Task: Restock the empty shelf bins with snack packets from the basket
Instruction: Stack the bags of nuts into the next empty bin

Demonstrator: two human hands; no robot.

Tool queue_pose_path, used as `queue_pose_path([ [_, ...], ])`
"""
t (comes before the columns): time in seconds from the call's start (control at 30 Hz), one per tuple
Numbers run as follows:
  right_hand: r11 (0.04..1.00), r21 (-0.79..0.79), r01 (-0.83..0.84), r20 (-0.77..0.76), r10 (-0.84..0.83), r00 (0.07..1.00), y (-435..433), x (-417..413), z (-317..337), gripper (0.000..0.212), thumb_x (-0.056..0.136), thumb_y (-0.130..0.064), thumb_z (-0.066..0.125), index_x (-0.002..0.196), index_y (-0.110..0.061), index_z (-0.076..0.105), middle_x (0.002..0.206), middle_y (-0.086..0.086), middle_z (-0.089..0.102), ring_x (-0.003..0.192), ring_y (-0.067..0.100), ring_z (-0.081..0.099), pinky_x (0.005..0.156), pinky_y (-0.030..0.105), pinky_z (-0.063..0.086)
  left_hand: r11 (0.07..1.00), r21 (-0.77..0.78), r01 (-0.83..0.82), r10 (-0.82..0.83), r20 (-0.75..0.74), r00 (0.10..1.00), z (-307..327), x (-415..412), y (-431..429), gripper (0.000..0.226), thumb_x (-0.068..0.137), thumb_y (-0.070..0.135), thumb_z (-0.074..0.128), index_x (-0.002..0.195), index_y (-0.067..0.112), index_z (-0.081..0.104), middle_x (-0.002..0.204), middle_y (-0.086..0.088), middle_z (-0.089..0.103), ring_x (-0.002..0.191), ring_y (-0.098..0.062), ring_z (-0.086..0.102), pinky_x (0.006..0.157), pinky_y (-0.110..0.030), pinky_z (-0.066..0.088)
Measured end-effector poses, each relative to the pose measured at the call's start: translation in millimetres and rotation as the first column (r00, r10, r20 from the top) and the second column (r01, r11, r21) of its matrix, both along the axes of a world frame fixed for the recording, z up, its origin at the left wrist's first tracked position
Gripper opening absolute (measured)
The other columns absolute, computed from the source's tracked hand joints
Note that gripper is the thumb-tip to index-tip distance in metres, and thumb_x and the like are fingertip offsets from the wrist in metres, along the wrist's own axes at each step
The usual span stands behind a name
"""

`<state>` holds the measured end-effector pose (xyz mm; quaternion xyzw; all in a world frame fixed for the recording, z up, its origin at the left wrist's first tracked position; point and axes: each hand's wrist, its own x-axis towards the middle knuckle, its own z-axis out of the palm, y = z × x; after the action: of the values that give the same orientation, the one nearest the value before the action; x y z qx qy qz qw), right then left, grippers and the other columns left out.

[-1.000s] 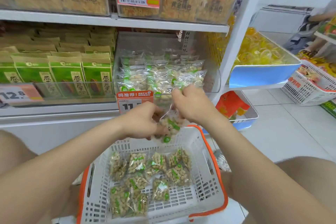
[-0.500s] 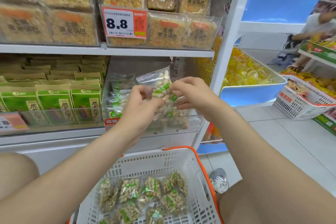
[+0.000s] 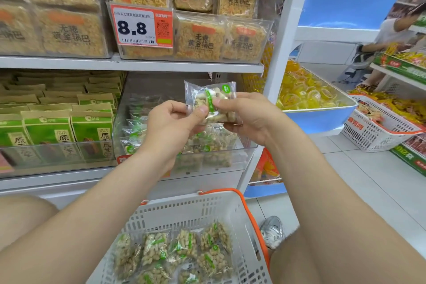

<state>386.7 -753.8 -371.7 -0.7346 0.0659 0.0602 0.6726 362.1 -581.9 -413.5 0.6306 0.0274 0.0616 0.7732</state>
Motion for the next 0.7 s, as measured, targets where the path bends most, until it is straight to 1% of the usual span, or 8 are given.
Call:
queue_pose_path([
  [0.07, 0.991, -0.120, 0.052, 0.137, -0.036, 0.990, -6, -1, 4, 0.031, 0.083, -0.018, 0.089, 0.099, -0.012, 0.063, 0.084, 0.000, 0.073, 0.074, 0.014, 0.071, 0.077, 0.035, 0.057, 0.974, 0.226, -0.018, 0.007, 0.048, 0.999, -3, 4, -3, 0.030, 0.088, 0.024, 0.086, 0.104, 0.006, 0.067, 0.091, -0.008, 0.078, 0.082, -0.021, 0.078, 0.081, -0.038, 0.065],
  [0.1, 0.959, -0.254, 0.129, 0.244, -0.066, 0.968, -11, -1, 6, 0.032, 0.081, -0.018, 0.090, 0.098, -0.017, 0.062, 0.091, -0.002, 0.072, 0.079, 0.015, 0.070, 0.080, 0.034, 0.058, 0.916, 0.398, -0.040, 0.005, 0.088, 0.996, -6, 7, -3, 0.027, 0.089, 0.028, 0.084, 0.106, 0.014, 0.069, 0.094, -0.002, 0.077, 0.085, -0.017, 0.076, 0.081, -0.035, 0.063],
  [0.2, 0.693, -0.626, 0.357, 0.482, -0.016, 0.876, -28, 1, 9, 0.033, 0.081, -0.017, 0.085, 0.101, -0.030, 0.061, 0.089, -0.019, 0.060, 0.088, 0.017, 0.063, 0.088, 0.039, 0.056, 0.615, 0.782, -0.104, -0.111, 0.217, 0.970, -15, 11, -5, 0.023, 0.095, 0.025, 0.071, 0.117, 0.021, 0.069, 0.112, 0.008, 0.072, 0.104, -0.013, 0.068, 0.095, -0.032, 0.053],
  [0.27, 0.567, -0.747, 0.348, 0.466, 0.072, 0.882, -38, 4, 7, 0.035, 0.083, -0.012, 0.078, 0.102, -0.035, 0.059, 0.088, -0.018, 0.057, 0.097, 0.022, 0.060, 0.095, 0.048, 0.053, 0.404, 0.910, -0.095, -0.260, 0.213, 0.942, -21, 11, -8, 0.031, 0.100, 0.025, 0.061, 0.130, 0.019, 0.066, 0.131, 0.003, 0.068, 0.126, -0.019, 0.060, 0.109, -0.038, 0.044],
  [0.4, 0.438, -0.863, 0.250, 0.354, 0.172, 0.919, -44, 9, 1, 0.037, 0.091, -0.012, 0.071, 0.122, -0.031, 0.062, 0.100, -0.013, 0.056, 0.117, 0.030, 0.057, 0.103, 0.051, 0.043, 0.084, 0.996, -0.023, -0.432, 0.057, 0.900, -33, 12, -14, 0.051, 0.109, 0.045, 0.040, 0.154, 0.021, 0.043, 0.164, 0.003, 0.039, 0.155, -0.019, 0.027, 0.121, -0.055, 0.024],
  [0.5, 0.355, -0.907, 0.226, 0.325, 0.252, 0.912, -41, 16, -7, 0.039, 0.095, -0.010, 0.064, 0.128, -0.030, 0.058, 0.124, -0.010, 0.065, 0.122, 0.029, 0.055, 0.097, 0.048, 0.034, -0.072, 0.997, -0.028, -0.444, -0.007, 0.896, -42, 17, -14, 0.056, 0.109, 0.053, 0.031, 0.155, 0.021, 0.036, 0.160, 0.001, 0.036, 0.152, -0.020, 0.027, 0.119, -0.060, 0.022],
  [0.6, 0.258, -0.929, 0.264, 0.335, 0.290, 0.896, -39, 23, -16, 0.041, 0.095, -0.006, 0.060, 0.128, -0.030, 0.055, 0.125, -0.005, 0.067, 0.117, 0.032, 0.057, 0.086, 0.045, 0.027, -0.086, 0.993, -0.078, -0.438, 0.032, 0.898, -46, 21, -14, 0.053, 0.107, 0.057, 0.033, 0.146, 0.023, 0.042, 0.136, 0.003, 0.047, 0.135, -0.021, 0.042, 0.114, -0.056, 0.027],
  [0.7, 0.223, -0.908, 0.355, 0.412, 0.316, 0.855, -36, 29, -14, 0.045, 0.092, -0.003, 0.060, 0.125, -0.032, 0.055, 0.115, -0.005, 0.068, 0.109, 0.030, 0.058, 0.081, 0.043, 0.026, -0.079, 0.992, -0.094, -0.428, 0.051, 0.903, -46, 23, -13, 0.057, 0.105, 0.063, 0.036, 0.145, 0.024, 0.045, 0.125, 0.004, 0.050, 0.127, -0.021, 0.049, 0.113, -0.055, 0.029],
])
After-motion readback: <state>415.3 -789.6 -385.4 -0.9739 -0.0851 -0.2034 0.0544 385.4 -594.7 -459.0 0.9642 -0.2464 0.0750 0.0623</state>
